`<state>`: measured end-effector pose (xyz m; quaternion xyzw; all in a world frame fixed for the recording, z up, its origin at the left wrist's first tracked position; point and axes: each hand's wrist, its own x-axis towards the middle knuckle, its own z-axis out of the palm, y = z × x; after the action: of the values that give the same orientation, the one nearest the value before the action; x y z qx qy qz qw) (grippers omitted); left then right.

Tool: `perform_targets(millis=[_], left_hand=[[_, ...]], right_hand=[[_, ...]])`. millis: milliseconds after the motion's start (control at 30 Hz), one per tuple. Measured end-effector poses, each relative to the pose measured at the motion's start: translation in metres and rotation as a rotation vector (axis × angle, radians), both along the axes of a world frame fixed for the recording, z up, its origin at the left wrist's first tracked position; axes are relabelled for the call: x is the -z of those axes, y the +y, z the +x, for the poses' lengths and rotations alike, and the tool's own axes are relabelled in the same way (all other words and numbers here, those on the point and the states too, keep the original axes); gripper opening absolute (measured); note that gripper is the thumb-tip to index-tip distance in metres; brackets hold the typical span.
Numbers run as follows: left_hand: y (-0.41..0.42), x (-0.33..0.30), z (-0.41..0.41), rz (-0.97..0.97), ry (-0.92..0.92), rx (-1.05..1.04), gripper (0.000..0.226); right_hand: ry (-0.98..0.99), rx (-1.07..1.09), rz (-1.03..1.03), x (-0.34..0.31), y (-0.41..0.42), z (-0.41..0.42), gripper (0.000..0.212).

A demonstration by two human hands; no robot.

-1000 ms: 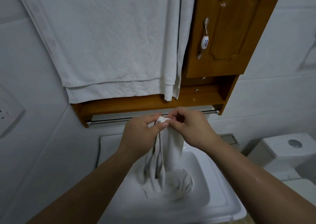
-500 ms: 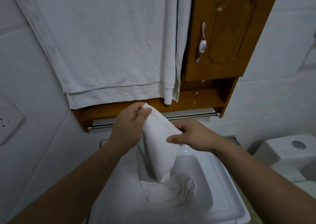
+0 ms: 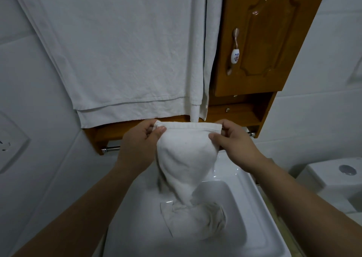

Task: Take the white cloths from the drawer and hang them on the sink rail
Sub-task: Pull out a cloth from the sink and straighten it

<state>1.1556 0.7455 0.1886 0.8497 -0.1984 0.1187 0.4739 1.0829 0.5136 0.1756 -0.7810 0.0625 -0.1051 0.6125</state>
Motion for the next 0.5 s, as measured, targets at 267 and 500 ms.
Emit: perform_targets(millis=[267,500], left_hand=[[0.004,-0.015,0.011,-0.078,-0.078,0.048,0.018],[0.001,-0.023,0.008,-0.052,-0.13,0.092,0.019]], right_hand=[[-0.162,-0.016,-0.361,-0.005,0.009,-0.005,0.033],[-0.39,0.007,-0.647,0.001,0.014,-0.002,0.032]])
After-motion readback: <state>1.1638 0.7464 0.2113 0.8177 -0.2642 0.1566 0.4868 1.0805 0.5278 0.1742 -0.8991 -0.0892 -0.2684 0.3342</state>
